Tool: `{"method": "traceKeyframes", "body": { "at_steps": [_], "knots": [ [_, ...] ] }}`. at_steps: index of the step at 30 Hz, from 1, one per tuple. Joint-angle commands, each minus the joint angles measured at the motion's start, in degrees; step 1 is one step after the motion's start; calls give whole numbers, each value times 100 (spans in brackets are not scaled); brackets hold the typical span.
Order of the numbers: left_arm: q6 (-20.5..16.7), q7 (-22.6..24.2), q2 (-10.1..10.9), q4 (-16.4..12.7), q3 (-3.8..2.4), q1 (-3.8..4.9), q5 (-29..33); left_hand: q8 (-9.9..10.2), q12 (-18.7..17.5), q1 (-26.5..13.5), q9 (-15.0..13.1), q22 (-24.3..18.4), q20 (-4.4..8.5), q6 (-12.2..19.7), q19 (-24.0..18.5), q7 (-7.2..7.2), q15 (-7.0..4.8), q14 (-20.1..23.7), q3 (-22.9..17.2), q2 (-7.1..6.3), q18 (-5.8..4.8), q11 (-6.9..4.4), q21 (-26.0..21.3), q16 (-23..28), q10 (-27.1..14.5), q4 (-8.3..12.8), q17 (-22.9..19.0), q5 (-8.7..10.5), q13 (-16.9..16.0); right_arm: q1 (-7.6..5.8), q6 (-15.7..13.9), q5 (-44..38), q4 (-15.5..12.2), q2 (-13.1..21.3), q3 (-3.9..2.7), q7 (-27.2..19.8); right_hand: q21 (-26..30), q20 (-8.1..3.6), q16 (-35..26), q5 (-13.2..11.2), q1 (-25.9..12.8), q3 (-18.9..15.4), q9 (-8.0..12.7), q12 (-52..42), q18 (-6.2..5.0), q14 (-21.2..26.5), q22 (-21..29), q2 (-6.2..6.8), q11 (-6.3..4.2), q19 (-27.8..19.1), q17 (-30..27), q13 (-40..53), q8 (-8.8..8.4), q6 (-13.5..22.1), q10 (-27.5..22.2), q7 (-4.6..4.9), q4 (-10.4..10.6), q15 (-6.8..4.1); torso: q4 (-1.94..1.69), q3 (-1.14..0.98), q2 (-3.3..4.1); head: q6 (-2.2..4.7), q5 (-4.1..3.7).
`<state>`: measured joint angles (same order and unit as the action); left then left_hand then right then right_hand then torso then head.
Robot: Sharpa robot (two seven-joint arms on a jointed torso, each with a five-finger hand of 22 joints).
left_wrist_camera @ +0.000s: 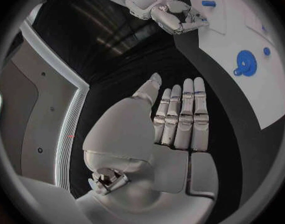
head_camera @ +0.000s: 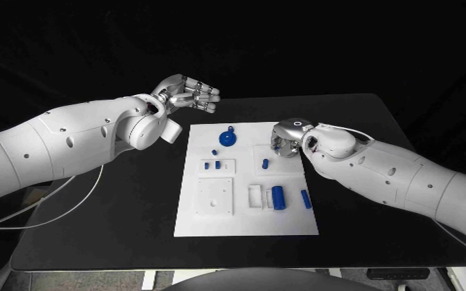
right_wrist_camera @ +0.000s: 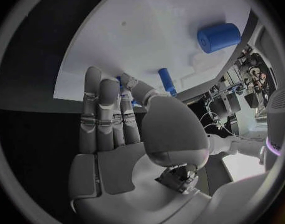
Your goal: Assemble the parts on the task board
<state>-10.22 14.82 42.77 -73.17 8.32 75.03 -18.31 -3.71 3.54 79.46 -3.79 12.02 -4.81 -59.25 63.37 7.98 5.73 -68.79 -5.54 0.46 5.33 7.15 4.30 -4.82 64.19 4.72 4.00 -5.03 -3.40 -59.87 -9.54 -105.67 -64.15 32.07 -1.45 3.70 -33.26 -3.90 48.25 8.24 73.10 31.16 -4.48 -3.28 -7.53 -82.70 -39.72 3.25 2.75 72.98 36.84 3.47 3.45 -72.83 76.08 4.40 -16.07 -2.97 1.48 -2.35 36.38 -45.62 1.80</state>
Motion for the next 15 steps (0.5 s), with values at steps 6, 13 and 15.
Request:
{"method": "traceKeyframes", "body": {
  "at_steps": [6,13,15],
  "knots": [
    [89,35,-17,41,-4,7,34,3,-3,43,3,-17,10,-11,50,16,-5,-34,-4,44,-77,2,24,9,33,31,-5,-22,7,30,-185,-73,-13,54,14,89,95,-63,-40,-53,47,83,2,-9,-33,-10,-132,15,-131,7,29,6,23,-68,202,2,-6,-56,-2,5,-2,14,41],
    [83,49,-26,88,-4,6,34,3,-3,43,3,-17,10,-11,50,16,-5,-34,-4,44,-77,2,24,9,33,31,-5,-22,7,29,-316,9,-74,139,-41,41,159,-69,-56,-69,53,94,3,-10,-28,-14,-229,25,-132,27,43,6,22,-84,207,-1,-6,-63,6,6,-11,22,68],
    [81,50,-28,103,-4,6,34,3,-3,43,3,-17,10,-11,50,16,-5,-34,-4,44,-77,2,24,9,33,31,-5,-22,7,29,-361,36,-110,164,-86,27,180,-71,-62,-70,49,106,4,-12,-26,-14,-260,24,-134,30,45,6,20,-86,206,-3,-5,-61,8,-1,-8,38,72]
  ]
}}
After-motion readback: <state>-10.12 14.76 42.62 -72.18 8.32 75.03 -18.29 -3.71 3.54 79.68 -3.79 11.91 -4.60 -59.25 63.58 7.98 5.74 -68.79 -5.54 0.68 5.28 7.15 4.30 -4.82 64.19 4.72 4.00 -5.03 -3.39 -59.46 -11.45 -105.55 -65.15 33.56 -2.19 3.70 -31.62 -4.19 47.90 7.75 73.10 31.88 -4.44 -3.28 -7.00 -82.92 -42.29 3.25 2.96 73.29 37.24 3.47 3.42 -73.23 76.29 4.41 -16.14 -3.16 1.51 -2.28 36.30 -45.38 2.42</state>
